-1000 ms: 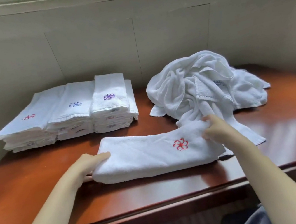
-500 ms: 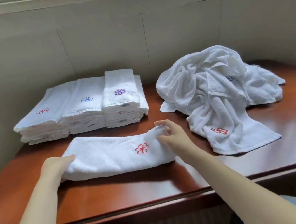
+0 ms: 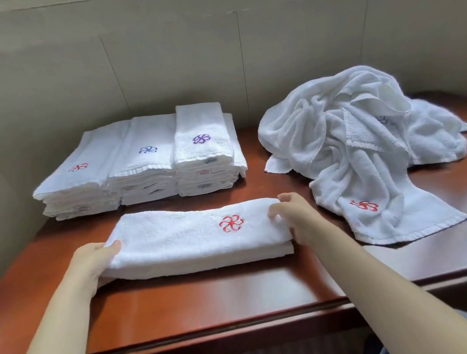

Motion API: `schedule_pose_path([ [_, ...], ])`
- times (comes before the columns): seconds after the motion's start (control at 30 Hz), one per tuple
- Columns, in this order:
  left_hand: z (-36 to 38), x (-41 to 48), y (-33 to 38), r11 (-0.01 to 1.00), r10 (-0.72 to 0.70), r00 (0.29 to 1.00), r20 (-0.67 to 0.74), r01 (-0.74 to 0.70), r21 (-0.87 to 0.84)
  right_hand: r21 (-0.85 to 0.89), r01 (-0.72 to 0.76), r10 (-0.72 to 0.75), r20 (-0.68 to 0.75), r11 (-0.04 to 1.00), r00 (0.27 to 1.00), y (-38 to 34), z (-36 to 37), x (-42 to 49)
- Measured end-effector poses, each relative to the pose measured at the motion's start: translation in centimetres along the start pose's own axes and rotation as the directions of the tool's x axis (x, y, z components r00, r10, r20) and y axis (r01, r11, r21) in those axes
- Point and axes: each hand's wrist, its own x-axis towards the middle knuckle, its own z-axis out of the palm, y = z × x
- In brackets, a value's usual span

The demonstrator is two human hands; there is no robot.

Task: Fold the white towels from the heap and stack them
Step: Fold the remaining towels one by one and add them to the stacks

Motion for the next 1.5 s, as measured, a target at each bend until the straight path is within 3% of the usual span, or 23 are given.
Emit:
schedule_pose_path([
  [0.13, 0.1, -0.1, 0.0, 1.000, 0.008, 1.000, -0.012, -0.008, -0.028, -0.188, 0.056, -0.070, -0.065, 0.980, 0.995, 0.4, -0.6, 0.2],
  [0.27, 0.2, -0.1, -0.1, 1.000, 0.007, 1.000, -0.022, -0.007, -0.017, -0.478, 0.057, -0.090, -0.047, 0.877, 0.995, 1.2, -0.9, 0.2],
  [0.43, -0.2, -0.3, -0.1, 0.997, -0.030, 1.000, 0.002, 0.030, -0.073, -0.457, 0.036, -0.072, -0.060, 0.889, 0.996, 0.9, -1.2, -0.1],
  [0.47, -0.5, -0.5, -0.1, 0.995, -0.043, 0.999, 0.026, 0.045, -0.088, -0.561, 0.065, -0.126, -0.071, 0.825, 0.989, 1.0, -1.1, -0.3],
  [0.53, -1.2, -1.2, 0.0, 0.994, -0.077, 0.992, 0.099, 0.084, -0.065, -0.811, 0.158, -0.361, -0.069, 0.563, 0.930, 1.0, -0.5, -0.8],
  [0.6, -1.8, -2.3, 0.2, 0.990, -0.139, 0.974, 0.181, 0.133, 0.046, -0.902, 0.297, -0.559, 0.078, 0.313, 0.825, 0.7, 0.7, -1.2],
  [0.63, -1.9, -2.7, 0.2, 0.985, -0.162, 0.966, 0.204, 0.147, 0.087, -0.899, 0.367, -0.573, 0.175, 0.239, 0.801, 0.5, 1.3, -1.1],
  [0.7, -1.3, -3.0, 0.0, 0.990, -0.139, 0.970, 0.200, 0.134, 0.041, -0.882, 0.444, -0.492, 0.319, 0.158, 0.810, 0.6, 2.2, -0.7],
  [0.73, -0.8, -2.9, -0.1, 0.992, -0.100, 0.981, 0.167, 0.112, -0.064, -0.887, 0.440, -0.418, 0.349, 0.142, 0.839, 0.8, 2.5, -0.5],
  [0.8, 0.1, -3.0, 0.1, 0.944, -0.049, 0.998, 0.041, 0.059, -0.325, -0.910, 0.399, -0.317, 0.348, 0.113, 0.882, 1.0, 2.8, -0.8],
  [0.87, 0.8, -3.2, 0.4, 0.857, -0.078, 0.993, -0.088, 0.022, -0.514, -0.933, 0.356, -0.310, 0.326, 0.043, 0.893, 1.1, 3.2, -1.8],
  [0.97, 1.2, -3.5, 0.5, 0.810, -0.085, 0.996, -0.026, 0.054, -0.584, -0.931, 0.366, -0.236, 0.359, -0.018, 0.903, 1.1, 3.8, -3.6],
  [1.07, 2.1, -4.5, 0.8, 0.947, -0.026, 0.989, 0.148, 0.071, -0.313, -0.909, 0.410, -0.139, 0.397, 0.078, 0.907, 0.7, 4.2, -4.8],
  [1.13, 3.0, -5.2, 1.1, 0.982, 0.019, 0.984, 0.177, 0.015, -0.187, -0.881, 0.437, -0.172, 0.409, 0.182, 0.896, 0.6, 4.6, -4.8],
  [1.2, 3.6, -5.7, 1.5, 0.973, 0.116, 0.976, 0.184, -0.074, -0.218, -0.830, 0.474, -0.255, 0.410, 0.293, 0.876, 0.8, 5.1, -4.3],
  [1.27, 3.5, -6.3, 2.5, 0.924, 0.254, 0.945, 0.207, -0.175, -0.339, -0.694, 0.488, -0.267, 0.410, 0.530, 0.872, 0.7, 5.8, -3.6],
  [1.33, 2.8, -7.0, 3.9, 0.847, 0.416, 0.881, 0.224, -0.286, -0.448, -0.369, 0.400, -0.197, 0.481, 0.839, 0.855, -0.4, 6.6, -3.7],
  [1.37, 2.3, -7.4, 4.6, 0.809, 0.483, 0.847, 0.221, -0.335, -0.484, -0.168, 0.320, -0.183, 0.542, 0.932, 0.820, -1.3, 7.1, -3.8],
  [1.43, 1.4, -7.7, 6.1, 0.757, 0.563, 0.803, 0.197, -0.406, -0.512, 0.072, 0.191, -0.193, 0.629, 0.979, 0.753, -3.3, 7.8, -3.4],
  [1.5, 0.2, -7.7, 7.4, 0.733, 0.601, 0.782, 0.166, -0.456, -0.505, 0.109, 0.198, -0.221, 0.642, 0.974, 0.734, -6.0, 9.0, -3.1],
])
